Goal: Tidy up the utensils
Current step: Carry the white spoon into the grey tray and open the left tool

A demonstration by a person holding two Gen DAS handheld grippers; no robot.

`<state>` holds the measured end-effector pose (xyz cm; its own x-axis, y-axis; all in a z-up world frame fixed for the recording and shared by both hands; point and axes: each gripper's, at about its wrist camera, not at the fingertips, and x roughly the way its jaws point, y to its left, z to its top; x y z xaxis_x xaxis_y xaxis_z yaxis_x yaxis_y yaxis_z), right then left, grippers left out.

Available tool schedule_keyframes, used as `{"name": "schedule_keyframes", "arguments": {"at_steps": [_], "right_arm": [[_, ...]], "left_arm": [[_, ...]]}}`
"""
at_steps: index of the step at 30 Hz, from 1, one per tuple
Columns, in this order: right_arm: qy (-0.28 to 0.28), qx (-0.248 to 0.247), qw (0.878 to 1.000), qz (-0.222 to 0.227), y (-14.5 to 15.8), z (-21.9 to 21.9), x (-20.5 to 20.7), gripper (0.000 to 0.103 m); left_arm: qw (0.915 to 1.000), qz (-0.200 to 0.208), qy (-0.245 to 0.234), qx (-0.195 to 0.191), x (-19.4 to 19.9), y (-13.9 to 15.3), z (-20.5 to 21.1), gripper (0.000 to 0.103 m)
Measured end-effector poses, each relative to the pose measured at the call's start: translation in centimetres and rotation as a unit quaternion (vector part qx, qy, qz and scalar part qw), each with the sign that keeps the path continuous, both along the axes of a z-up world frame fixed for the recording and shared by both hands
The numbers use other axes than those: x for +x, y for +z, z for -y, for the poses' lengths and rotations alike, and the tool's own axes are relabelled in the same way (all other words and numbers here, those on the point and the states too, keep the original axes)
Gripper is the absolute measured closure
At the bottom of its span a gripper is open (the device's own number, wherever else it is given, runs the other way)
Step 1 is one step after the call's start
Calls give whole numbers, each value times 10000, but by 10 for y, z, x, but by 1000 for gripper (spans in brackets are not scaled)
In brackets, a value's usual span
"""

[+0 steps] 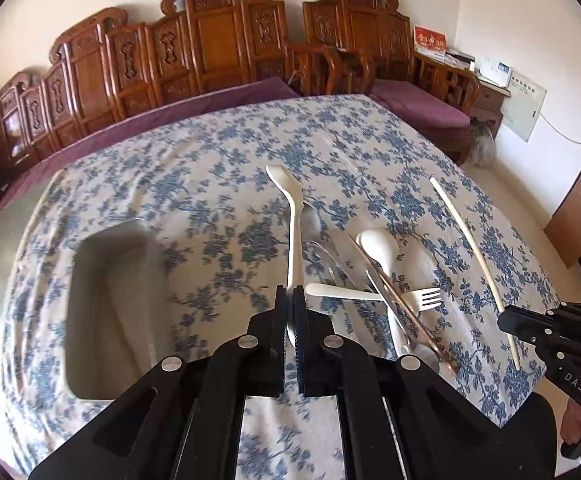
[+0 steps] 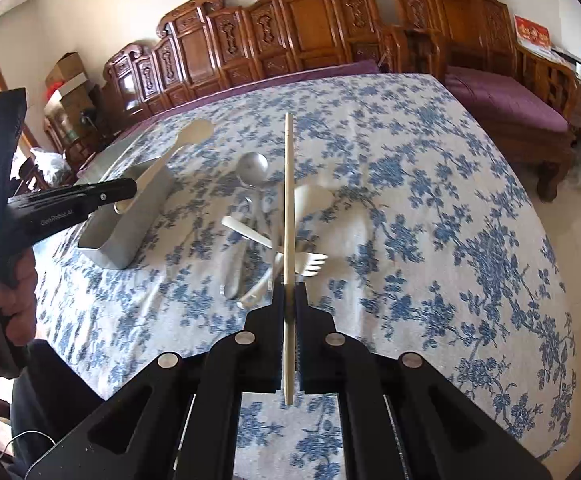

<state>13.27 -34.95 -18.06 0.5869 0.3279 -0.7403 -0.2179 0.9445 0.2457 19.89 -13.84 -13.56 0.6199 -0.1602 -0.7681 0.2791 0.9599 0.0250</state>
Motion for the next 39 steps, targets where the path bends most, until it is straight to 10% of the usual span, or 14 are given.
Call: {"name": "schedule_keyframes", "arguments": {"at_steps": [14, 39], "right_arm": [[329, -220, 9992, 100, 7, -31, -7, 97], [961, -608, 9935, -33, 1, -125, 33, 97]], "left_arm": [[9994, 130, 281, -152, -14, 16, -67, 101], [9934, -505, 1007, -235, 29, -58, -176, 101]]}}
